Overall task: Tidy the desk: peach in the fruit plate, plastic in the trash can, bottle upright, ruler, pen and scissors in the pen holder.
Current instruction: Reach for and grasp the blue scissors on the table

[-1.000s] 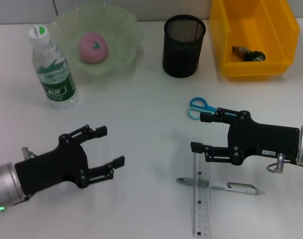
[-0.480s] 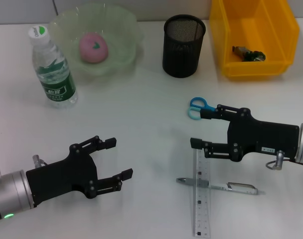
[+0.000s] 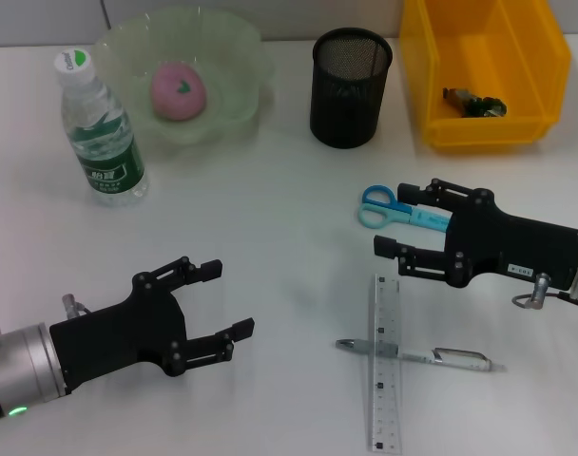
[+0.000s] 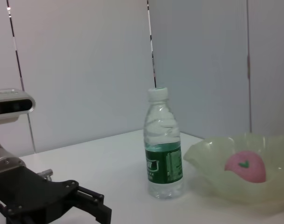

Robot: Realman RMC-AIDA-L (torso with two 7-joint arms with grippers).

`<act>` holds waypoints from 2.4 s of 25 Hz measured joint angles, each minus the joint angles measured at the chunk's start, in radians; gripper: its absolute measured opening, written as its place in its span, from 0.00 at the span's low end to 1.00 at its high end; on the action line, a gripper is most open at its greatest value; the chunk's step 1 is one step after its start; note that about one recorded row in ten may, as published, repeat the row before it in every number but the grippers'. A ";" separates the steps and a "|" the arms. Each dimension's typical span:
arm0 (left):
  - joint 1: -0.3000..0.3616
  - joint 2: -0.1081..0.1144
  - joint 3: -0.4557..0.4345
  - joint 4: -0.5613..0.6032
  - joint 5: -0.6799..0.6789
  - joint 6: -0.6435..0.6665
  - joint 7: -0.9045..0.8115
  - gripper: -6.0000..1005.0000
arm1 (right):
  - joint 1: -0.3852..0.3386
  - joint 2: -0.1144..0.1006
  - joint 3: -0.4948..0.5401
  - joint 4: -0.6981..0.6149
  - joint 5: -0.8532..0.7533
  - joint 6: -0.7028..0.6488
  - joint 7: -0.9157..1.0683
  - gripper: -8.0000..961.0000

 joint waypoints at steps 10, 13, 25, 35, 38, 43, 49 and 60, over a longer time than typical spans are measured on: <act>0.000 0.000 -0.003 -0.004 -0.002 0.002 -0.009 0.83 | 0.008 -0.003 0.041 0.011 0.000 0.037 0.051 0.82; -0.001 0.000 -0.005 -0.012 -0.002 -0.002 -0.006 0.83 | 0.009 -0.005 0.040 -0.022 -0.006 0.038 0.119 0.82; -0.002 -0.001 -0.006 -0.014 -0.005 -0.005 -0.001 0.83 | 0.035 -0.009 -0.111 -0.297 -0.144 0.026 0.553 0.82; -0.003 -0.001 -0.006 -0.014 -0.007 -0.011 0.000 0.83 | 0.165 -0.025 -0.153 -0.444 -0.416 -0.019 0.861 0.82; -0.003 -0.001 -0.006 -0.016 -0.007 -0.011 0.000 0.83 | 0.200 -0.028 -0.154 -0.464 -0.483 -0.023 0.937 0.82; -0.004 -0.001 -0.006 -0.023 -0.016 -0.011 0.000 0.83 | 0.283 -0.026 -0.187 -0.521 -0.655 -0.047 1.074 0.82; -0.005 -0.001 -0.006 -0.025 -0.025 -0.012 0.000 0.83 | 0.320 -0.019 -0.286 -0.561 -0.746 -0.035 1.140 0.82; -0.007 -0.003 -0.008 -0.035 -0.032 -0.013 0.000 0.83 | 0.367 -0.006 -0.489 -0.547 -0.831 0.081 1.154 0.82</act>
